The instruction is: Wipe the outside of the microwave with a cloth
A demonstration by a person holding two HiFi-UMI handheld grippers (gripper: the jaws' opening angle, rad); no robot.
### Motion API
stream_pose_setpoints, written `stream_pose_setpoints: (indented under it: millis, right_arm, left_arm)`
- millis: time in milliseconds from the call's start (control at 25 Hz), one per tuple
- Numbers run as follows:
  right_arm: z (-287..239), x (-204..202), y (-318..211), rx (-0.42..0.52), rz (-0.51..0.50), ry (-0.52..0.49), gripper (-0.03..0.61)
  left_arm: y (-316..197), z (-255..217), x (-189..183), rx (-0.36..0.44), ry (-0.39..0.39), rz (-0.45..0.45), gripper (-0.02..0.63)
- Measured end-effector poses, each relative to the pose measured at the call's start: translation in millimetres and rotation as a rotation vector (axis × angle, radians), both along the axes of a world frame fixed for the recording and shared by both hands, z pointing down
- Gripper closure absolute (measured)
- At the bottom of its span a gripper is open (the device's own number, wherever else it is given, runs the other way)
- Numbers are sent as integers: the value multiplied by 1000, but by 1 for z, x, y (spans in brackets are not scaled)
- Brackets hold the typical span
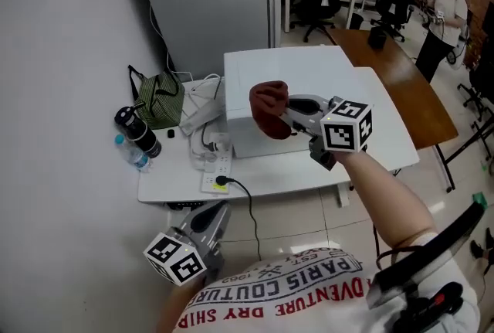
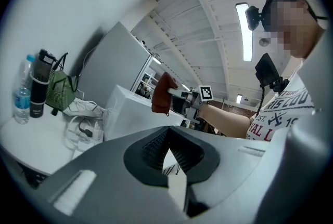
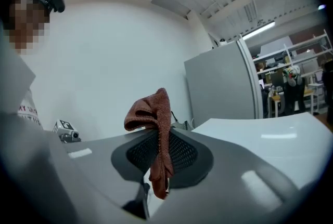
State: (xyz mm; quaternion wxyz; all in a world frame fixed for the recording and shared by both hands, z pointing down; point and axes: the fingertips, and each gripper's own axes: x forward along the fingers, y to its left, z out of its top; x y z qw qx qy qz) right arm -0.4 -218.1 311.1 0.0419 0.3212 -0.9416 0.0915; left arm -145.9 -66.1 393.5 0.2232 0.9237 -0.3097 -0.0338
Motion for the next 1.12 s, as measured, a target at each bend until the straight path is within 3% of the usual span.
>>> stream_pose_setpoints:
  millis: [240, 440, 560, 760, 1120]
  right_arm:
    - [3, -53, -49, -291, -69, -75, 545]
    - [24, -77, -84, -487, -111, -10, 540]
    - [34, -83, -99, -566, -124, 57, 540]
    - [75, -64, -119, -659, -113, 270, 540]
    - [90, -16, -130, -750, -148, 355, 540]
  left_arm:
    - [-1, 2, -37, 9, 18, -93, 609]
    - [-7, -10, -37, 44, 8, -143, 609]
    - [-12, -28, -34, 82, 12, -170, 609]
    - [-24, -41, -26, 127, 18, -181, 609]
    - [-53, -34, 6, 109, 20, -145, 609]
